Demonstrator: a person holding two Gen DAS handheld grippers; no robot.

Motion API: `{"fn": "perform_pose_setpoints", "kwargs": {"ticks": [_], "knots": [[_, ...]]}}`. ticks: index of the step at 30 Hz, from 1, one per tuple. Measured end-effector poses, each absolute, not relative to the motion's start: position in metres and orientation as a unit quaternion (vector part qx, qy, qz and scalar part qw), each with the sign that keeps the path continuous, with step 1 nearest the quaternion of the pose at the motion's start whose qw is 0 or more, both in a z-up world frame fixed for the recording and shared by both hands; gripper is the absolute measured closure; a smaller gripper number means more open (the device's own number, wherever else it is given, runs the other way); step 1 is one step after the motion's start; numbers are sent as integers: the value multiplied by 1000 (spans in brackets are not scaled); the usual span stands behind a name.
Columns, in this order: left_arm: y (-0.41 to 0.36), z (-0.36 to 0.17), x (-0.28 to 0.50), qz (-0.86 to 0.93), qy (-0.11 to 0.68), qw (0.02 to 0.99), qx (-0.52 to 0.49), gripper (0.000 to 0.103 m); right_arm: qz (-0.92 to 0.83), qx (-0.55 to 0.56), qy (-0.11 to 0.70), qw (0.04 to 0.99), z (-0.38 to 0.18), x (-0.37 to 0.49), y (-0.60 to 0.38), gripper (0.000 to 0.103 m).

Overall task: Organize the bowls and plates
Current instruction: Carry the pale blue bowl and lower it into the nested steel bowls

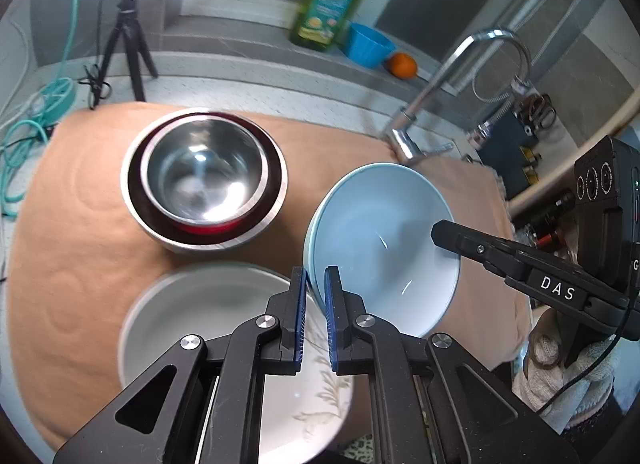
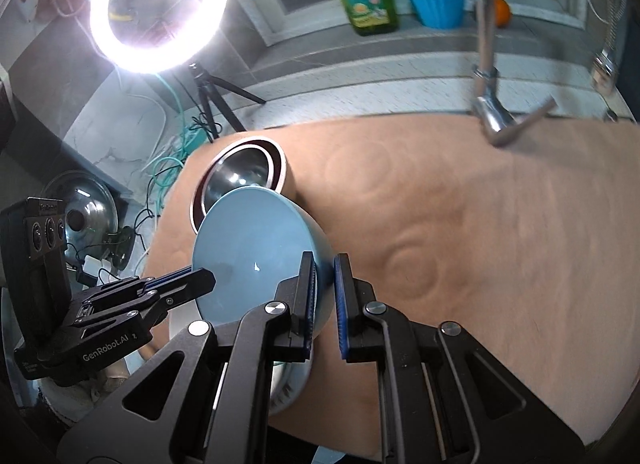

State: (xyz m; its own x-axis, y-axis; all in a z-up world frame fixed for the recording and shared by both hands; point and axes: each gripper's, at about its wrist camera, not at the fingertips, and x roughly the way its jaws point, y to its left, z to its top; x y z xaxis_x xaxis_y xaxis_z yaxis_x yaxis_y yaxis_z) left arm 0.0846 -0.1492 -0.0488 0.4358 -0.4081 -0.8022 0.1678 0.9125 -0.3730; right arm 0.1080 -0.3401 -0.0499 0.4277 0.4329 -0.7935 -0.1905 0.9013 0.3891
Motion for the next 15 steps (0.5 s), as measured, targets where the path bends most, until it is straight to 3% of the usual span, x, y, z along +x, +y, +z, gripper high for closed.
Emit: {"fn": "perform_pose_setpoints", "kwargs": {"ticks": [15], "knots": [[-89, -45, 130, -114, 493, 852, -135, 96, 217, 99, 508, 828, -45, 173, -273, 94]]}}
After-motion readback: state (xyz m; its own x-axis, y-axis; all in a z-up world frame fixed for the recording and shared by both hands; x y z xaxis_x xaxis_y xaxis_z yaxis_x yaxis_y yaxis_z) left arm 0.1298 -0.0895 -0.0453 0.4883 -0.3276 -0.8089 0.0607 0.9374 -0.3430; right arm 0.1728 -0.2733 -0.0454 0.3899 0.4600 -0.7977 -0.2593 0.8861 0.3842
